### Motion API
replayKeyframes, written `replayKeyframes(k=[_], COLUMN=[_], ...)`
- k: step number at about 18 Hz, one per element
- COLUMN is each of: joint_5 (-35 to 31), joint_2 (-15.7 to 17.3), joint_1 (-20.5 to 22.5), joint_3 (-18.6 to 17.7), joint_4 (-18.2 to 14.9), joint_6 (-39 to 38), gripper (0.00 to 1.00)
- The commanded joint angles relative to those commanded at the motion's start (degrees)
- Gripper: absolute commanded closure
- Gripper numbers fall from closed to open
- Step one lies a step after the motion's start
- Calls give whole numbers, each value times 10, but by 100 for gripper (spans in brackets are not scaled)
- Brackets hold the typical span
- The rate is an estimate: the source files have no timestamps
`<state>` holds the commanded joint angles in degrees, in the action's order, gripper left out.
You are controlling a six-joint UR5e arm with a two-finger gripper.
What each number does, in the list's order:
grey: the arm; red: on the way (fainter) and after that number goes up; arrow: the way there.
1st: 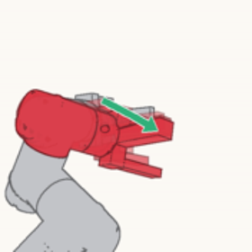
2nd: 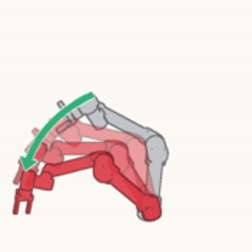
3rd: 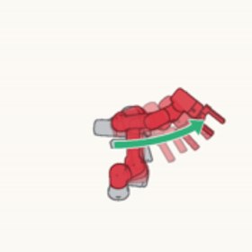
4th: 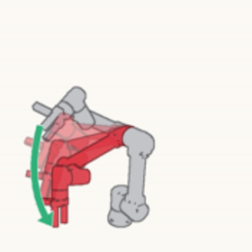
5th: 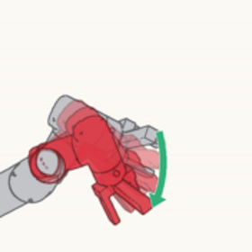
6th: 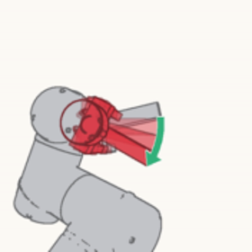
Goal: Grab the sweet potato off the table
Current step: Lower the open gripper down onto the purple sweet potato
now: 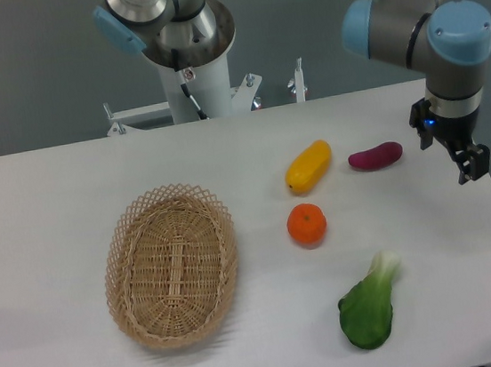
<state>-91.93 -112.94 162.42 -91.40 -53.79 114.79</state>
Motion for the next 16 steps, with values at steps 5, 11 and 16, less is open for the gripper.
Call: replayKeyframes(k=[5,11,16], joint_5=[1,0,-5], joint_2=[4,21,42], joint_1=[0,17,30], joint_3=[-6,-52,-110], joint_4=[4,6,11], joint_6=[2,14,82], gripper=[0,0,0])
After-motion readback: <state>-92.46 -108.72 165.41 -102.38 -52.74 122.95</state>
